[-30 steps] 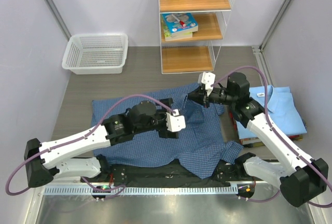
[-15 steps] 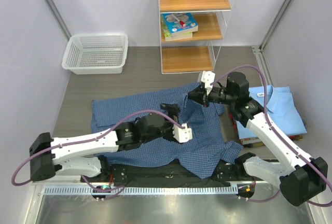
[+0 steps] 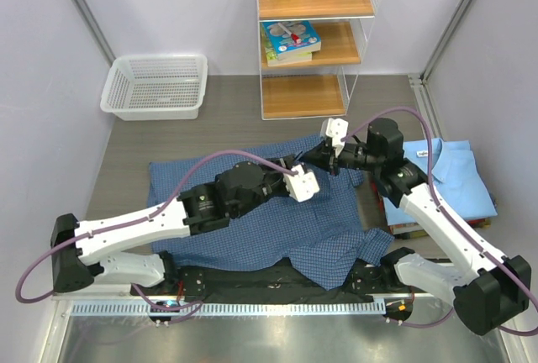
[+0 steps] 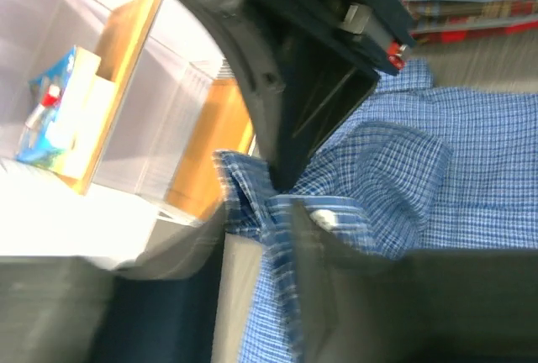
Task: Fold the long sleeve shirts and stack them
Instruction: Fold the shirt
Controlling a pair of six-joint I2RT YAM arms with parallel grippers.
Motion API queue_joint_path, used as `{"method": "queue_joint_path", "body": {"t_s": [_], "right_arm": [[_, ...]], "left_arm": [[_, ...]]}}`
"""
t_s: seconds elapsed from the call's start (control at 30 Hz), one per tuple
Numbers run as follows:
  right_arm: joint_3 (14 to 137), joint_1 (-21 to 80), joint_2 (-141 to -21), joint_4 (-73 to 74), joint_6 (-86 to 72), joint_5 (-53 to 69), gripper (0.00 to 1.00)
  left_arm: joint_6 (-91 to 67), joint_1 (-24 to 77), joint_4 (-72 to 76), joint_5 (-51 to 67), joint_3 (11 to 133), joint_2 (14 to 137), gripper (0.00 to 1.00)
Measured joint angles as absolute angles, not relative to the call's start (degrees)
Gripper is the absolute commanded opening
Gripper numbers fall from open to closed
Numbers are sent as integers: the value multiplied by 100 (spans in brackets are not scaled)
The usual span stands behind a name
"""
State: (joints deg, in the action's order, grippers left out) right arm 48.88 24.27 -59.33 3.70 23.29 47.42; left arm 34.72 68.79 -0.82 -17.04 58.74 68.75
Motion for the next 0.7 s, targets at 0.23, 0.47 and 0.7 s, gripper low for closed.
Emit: {"method": "queue_joint_path", "body": {"t_s": [0.23, 0.47, 0.7], "right_arm": [[4882, 2427, -5714, 405, 2362, 4888, 9], [4897, 2427, -5561, 773, 2432, 4602, 77], [5210, 1302, -5732, 1378, 2078, 4272, 100]], "left_arm": [[3089, 6652, -777, -1212, 5942, 6801, 0], [2696, 5986, -1651, 340, 6171, 6545, 0], [2543, 5990, -3225, 2753, 7303, 6366, 0]]}}
